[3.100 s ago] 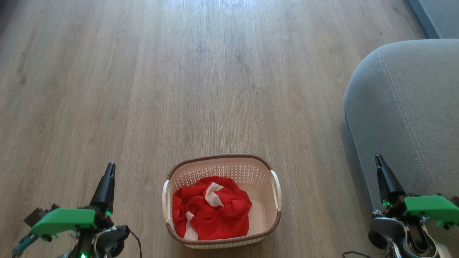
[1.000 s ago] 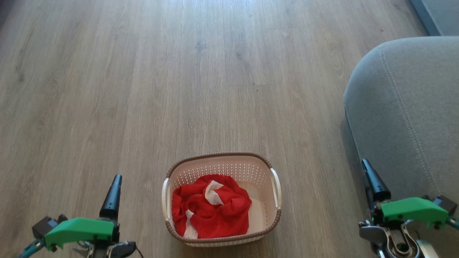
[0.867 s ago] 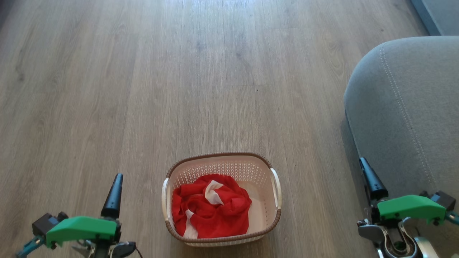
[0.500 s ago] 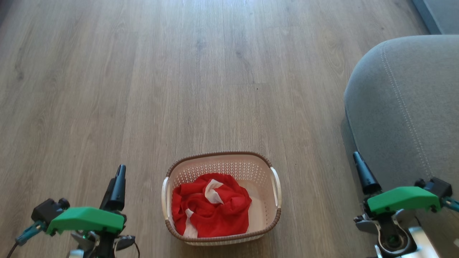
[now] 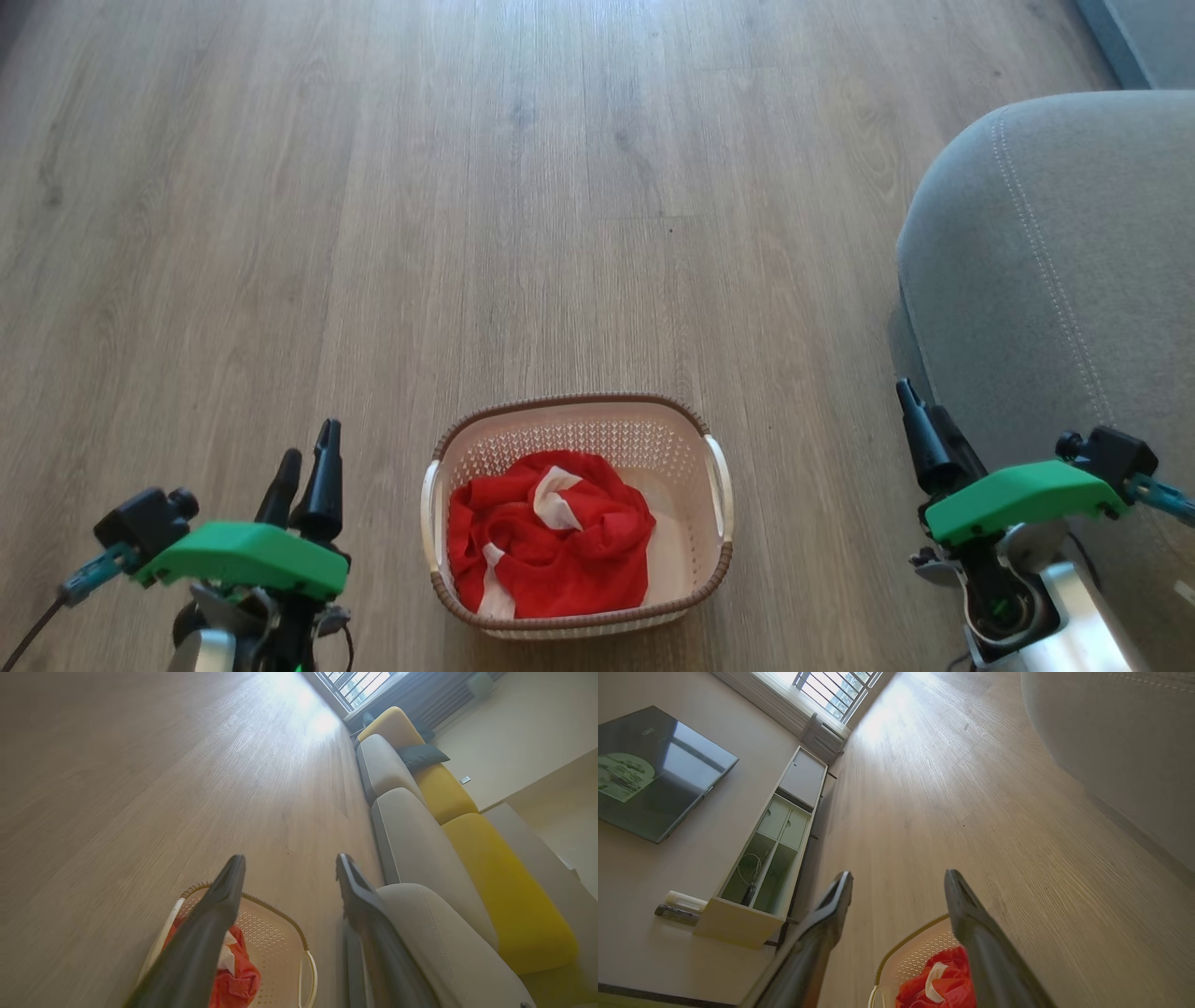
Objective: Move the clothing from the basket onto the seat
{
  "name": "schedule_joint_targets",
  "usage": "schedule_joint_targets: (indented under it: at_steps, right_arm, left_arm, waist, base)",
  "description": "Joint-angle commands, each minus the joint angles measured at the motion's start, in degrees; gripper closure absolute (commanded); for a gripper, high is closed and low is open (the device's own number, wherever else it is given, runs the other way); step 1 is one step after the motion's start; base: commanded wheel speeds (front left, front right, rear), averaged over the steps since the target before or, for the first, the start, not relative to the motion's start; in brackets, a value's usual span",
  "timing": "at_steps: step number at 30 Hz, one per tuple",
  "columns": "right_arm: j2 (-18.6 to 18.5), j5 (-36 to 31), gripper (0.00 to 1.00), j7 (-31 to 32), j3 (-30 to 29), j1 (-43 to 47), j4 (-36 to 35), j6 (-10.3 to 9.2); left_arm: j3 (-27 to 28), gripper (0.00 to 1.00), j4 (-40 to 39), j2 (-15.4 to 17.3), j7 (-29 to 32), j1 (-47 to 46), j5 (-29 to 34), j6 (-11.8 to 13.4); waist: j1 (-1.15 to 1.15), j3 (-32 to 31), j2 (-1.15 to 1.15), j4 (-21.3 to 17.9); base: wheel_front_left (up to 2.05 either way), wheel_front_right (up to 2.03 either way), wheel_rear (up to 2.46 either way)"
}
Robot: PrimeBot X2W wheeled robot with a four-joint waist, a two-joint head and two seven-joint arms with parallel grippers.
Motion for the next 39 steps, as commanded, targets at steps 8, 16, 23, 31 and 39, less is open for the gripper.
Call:
schedule_joint_targets:
  at_steps: [8, 16, 23, 31, 39]
  right_arm:
    - [-1.6, -6.6, 0.00, -1.9, 1.8, -5.3, 0.3, 0.26]
    - [-1.8, -12.2, 0.00, -3.3, 2.0, -7.0, 1.1, 0.29]
    - [-2.1, -17.0, 0.00, -4.5, 2.3, -8.1, 1.2, 0.32]
    - [-2.3, -22.3, 0.00, -5.8, 3.0, -9.8, 2.2, 0.35]
    - [-2.8, -27.6, 0.00, -7.2, 3.6, -11.3, 3.4, 0.38]
  left_arm:
    - [-0.8, 0.00, -2.3, 2.0, -2.1, -4.5, 7.6, 2.0]
    - [-1.7, 0.00, -3.0, 2.7, -3.4, -5.4, 12.9, 3.6]
    - [-2.1, 0.00, -2.8, 3.3, -4.6, -6.0, 17.4, 4.7]
    - [-2.2, 0.00, -2.0, 3.5, -6.0, -7.3, 22.3, 5.0]
    - [-1.8, 0.00, -1.6, 3.4, -7.3, -8.3, 27.7, 5.3]
  waist:
    - [0.00, 0.2, 0.00, 0.0]
    - [0.00, 0.3, 0.00, 0.1]
    - [0.00, 0.4, 0.00, 0.0]
    - [0.00, 0.5, 0.00, 0.0]
    - [0.00, 0.2, 0.00, 0.0]
  base:
    - [0.00, 0.00, 0.00]
    - [0.00, 0.00, 0.00]
    - [0.00, 0.00, 0.00]
    - [0.00, 0.00, 0.00]
    - [0.00, 0.00, 0.00]
